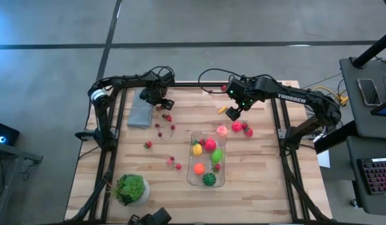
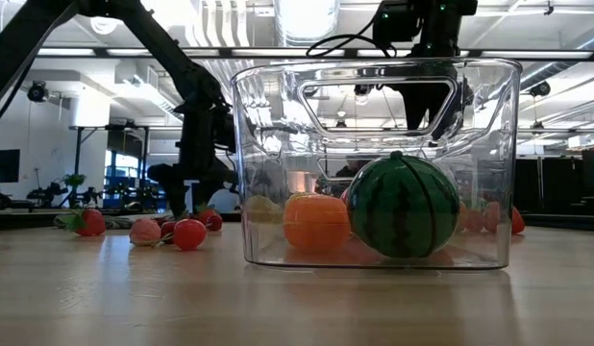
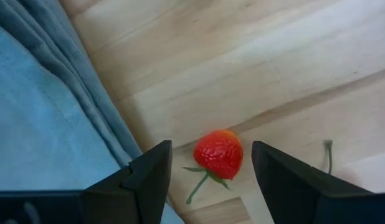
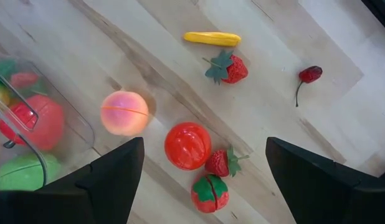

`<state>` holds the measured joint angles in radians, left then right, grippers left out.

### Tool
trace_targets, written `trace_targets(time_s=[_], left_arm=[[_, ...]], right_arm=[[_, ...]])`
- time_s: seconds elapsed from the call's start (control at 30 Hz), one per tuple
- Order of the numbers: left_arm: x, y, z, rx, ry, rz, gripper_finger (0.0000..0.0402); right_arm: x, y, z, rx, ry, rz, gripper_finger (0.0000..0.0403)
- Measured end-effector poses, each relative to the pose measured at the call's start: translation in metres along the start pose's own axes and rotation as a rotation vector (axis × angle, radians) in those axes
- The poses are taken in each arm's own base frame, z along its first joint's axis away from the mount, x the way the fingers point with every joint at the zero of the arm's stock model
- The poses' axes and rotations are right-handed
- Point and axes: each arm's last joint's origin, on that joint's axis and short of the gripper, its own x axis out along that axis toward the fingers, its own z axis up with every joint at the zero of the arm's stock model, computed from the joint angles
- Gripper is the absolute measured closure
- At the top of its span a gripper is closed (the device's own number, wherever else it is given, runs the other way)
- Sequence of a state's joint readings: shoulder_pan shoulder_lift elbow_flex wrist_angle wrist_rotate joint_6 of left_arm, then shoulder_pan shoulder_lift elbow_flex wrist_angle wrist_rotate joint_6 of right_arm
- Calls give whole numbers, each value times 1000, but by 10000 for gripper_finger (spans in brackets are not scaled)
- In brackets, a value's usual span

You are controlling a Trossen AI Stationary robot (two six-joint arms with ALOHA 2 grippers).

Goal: Pick and placing Produce into tupperware
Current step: Put the strawberry into the transparent bin

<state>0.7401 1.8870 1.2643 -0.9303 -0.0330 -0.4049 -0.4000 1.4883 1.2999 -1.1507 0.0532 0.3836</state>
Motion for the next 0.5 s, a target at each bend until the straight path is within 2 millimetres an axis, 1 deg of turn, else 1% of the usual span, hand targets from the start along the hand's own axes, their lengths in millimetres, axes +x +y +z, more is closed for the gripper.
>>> trace_targets(time_s=[0.1, 0.33, 0.5], left_arm=[[0, -1, -1, 5, 2, -1, 211], [1, -2, -1, 8, 0, -2, 275], [1, -2, -3, 9, 7, 0, 292]], right_arm=[[0, 0, 0, 0, -1, 0, 76], [0, 0, 0, 0, 0, 0, 76], [0, 0, 0, 0, 0, 0, 76]])
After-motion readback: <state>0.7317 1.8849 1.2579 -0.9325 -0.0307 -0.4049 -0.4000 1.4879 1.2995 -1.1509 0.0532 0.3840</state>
